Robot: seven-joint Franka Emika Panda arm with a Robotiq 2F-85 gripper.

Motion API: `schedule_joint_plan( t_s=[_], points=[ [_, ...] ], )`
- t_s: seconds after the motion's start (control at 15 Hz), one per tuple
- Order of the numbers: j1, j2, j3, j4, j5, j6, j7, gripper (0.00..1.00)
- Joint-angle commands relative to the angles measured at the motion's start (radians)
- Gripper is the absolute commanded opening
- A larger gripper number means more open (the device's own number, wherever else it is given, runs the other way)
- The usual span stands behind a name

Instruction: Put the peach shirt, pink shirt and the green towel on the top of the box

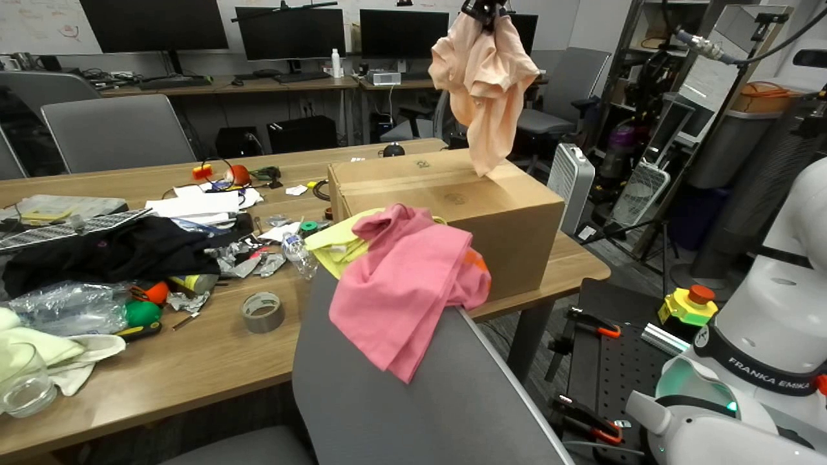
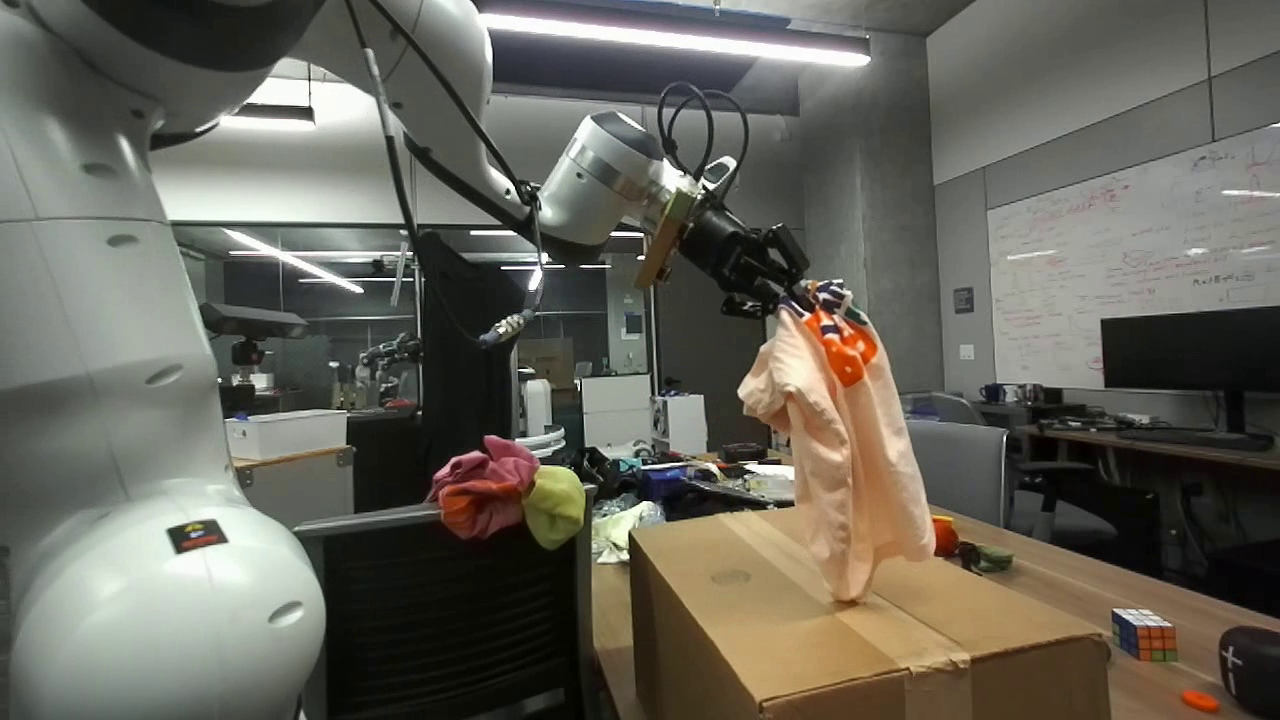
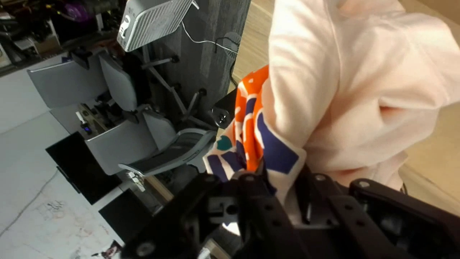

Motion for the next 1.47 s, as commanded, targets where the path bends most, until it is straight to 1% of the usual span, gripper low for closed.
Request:
schedule_joint_plan(
  t_s=[0.0, 0.07, 0.13, 0.2, 0.27, 0.33, 0.4, 0.47, 0.53, 0.67, 0.8, 0.93, 1.13, 1.4],
  points=[
    [0.001, 0.065, -0.007, 0.072, -0.082, 0.001, 0.194, 0.06],
    [0.003, 0.073, -0.005, 0.075, -0.113, -0.008, 0.251, 0.39],
    [0.007, 0.078, -0.002, 0.071, -0.153, -0.019, 0.308, 0.41],
    [0.010, 0.083, 0.000, 0.066, -0.196, -0.033, 0.361, 0.47],
    [0.016, 0.083, 0.002, 0.055, -0.237, -0.052, 0.403, 0.54],
    [0.024, 0.080, 0.001, 0.043, -0.265, -0.063, 0.429, 0.62],
    [0.031, 0.081, 0.000, 0.035, -0.290, -0.077, 0.448, 0.69],
    [0.040, 0.076, 0.000, 0.020, -0.304, -0.090, 0.456, 0.78],
    [0.049, 0.072, -0.002, 0.006, -0.315, -0.096, 0.458, 0.84],
    [0.075, 0.038, -0.006, -0.050, -0.278, -0.067, 0.395, 0.99],
    [0.107, -0.003, -0.006, -0.118, -0.229, -0.013, 0.323, 1.00],
    [0.144, -0.048, 0.003, -0.182, -0.166, 0.016, 0.266, 1.00],
    [0.197, -0.135, 0.016, -0.277, -0.047, 0.062, 0.184, 1.00],
    [0.246, -0.256, 0.019, -0.364, 0.128, 0.131, 0.029, 1.00]
  ],
)
